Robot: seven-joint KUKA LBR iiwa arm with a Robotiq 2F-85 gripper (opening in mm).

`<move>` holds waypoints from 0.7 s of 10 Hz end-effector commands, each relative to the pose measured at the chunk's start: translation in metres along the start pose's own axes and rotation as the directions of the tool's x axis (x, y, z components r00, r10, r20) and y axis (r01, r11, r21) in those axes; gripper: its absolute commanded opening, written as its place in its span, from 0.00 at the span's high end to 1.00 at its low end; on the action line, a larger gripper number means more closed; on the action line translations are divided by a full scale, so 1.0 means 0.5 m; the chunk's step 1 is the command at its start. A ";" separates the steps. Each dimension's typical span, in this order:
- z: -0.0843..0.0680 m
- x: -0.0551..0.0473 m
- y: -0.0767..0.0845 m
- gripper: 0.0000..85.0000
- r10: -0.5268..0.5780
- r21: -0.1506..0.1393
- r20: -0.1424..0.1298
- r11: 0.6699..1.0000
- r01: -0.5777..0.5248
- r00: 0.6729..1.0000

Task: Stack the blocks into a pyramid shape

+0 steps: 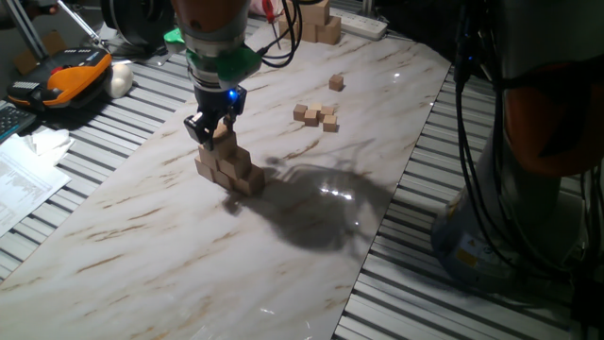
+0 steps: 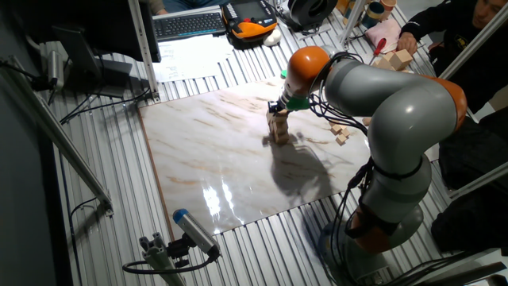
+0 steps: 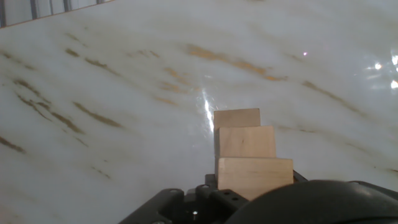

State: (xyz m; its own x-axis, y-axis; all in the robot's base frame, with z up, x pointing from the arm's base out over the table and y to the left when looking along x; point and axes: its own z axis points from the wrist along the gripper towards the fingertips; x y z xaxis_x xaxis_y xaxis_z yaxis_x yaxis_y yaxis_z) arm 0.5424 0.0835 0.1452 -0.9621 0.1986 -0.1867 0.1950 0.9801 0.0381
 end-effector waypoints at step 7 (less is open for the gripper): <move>0.000 0.002 0.000 0.40 0.016 0.011 0.016 1.000 -0.016 1.000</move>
State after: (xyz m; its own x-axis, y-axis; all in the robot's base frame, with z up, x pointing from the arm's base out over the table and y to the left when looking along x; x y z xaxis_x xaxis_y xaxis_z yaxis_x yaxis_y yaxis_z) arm 0.5414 0.0839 0.1449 -0.9558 0.2138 -0.2019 0.2120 0.9768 0.0305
